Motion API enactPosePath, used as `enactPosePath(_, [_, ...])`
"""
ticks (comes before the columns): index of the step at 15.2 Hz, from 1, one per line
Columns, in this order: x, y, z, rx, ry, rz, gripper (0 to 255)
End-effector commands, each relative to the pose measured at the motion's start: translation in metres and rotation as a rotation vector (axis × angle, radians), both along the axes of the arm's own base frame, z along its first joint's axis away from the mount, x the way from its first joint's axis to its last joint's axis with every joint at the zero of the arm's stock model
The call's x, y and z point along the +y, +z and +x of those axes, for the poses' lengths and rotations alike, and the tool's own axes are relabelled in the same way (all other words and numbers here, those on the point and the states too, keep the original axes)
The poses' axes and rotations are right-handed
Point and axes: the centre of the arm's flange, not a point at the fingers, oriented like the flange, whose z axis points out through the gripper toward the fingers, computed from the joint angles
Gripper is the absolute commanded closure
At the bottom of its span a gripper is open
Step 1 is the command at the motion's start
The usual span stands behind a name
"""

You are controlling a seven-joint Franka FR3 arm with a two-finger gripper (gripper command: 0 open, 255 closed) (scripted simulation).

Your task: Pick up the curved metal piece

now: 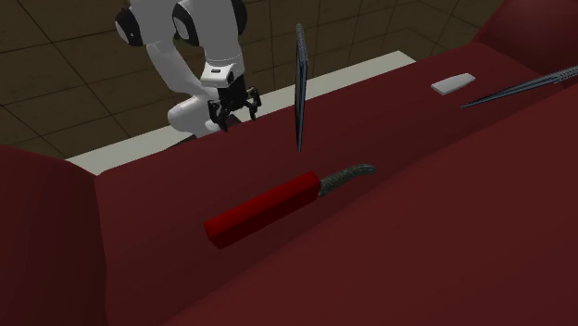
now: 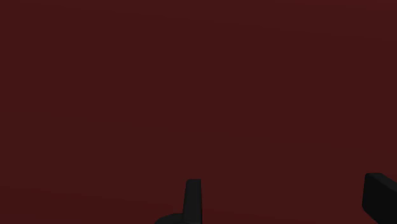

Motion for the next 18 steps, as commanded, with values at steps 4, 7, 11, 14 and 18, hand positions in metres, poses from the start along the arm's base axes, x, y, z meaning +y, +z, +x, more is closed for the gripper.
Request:
enactPosePath(4, [-0.015, 0.001, 0.038, 0.014, 0.159, -0.002, 0])
enactPosePath(7, [-0.023, 0.002, 0.079, 0.029, 0.318, -0.004, 0])
enactPosePath(11, [-0.025, 0.002, 0.134, 0.048, 0.53, -0.007, 0])
enactPosePath(14, [-0.018, 0.001, 0.174, 0.063, 0.689, -0.01, 0])
enactPosePath(18, [0.001, -0.001, 0.226, 0.082, 0.901, -0.013, 0])
